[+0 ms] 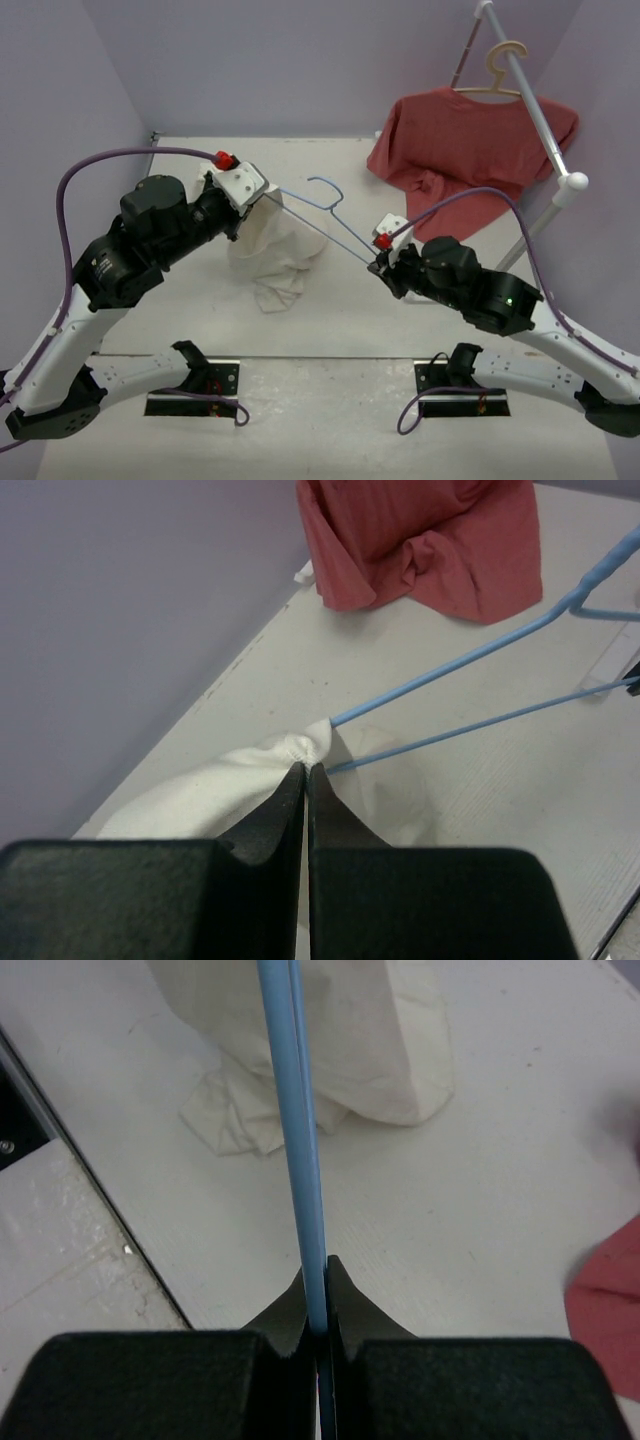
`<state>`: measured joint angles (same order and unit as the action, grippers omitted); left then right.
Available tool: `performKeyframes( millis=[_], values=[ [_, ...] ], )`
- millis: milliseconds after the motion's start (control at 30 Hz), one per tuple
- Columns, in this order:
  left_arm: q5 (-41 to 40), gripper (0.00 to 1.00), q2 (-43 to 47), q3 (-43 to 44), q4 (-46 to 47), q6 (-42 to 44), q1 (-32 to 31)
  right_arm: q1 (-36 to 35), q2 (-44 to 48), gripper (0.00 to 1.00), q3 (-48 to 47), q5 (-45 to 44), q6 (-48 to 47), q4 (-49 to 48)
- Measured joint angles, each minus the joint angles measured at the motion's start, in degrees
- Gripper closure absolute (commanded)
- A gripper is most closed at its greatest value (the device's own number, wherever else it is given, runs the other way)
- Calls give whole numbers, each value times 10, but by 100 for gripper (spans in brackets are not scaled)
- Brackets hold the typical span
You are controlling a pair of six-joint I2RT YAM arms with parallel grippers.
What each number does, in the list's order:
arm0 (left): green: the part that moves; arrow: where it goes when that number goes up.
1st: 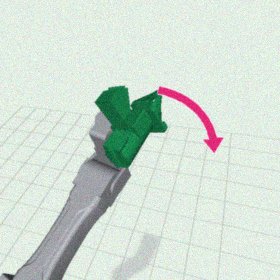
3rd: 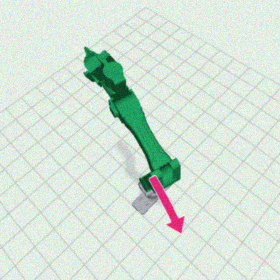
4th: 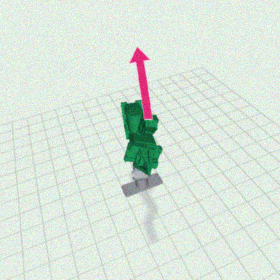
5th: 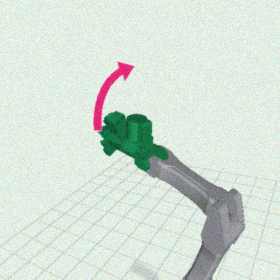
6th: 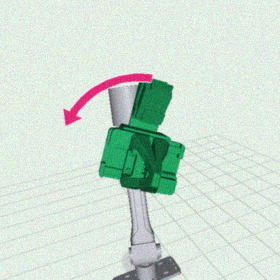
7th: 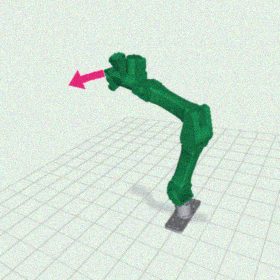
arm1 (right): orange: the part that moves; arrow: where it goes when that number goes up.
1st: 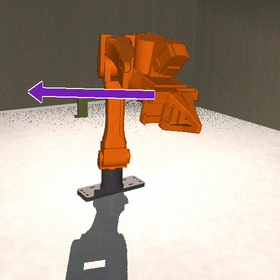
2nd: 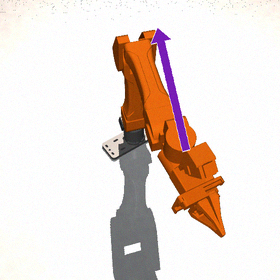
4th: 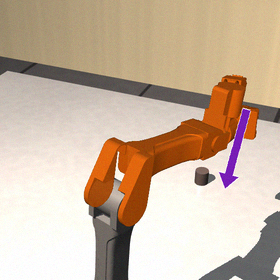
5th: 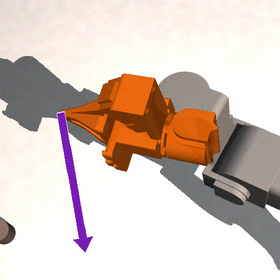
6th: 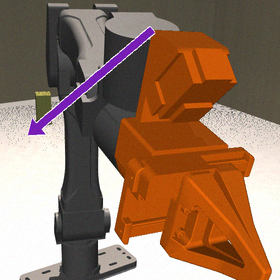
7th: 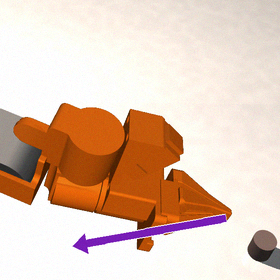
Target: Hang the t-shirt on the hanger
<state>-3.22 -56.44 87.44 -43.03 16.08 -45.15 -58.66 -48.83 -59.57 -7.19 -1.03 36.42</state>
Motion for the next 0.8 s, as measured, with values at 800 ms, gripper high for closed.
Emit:
performKeyframes(
  millis=[800],
  values=[
    [-155,100,-64,-12,100,-46,-3,2,105,100,27,-7,98,47]
  ],
)
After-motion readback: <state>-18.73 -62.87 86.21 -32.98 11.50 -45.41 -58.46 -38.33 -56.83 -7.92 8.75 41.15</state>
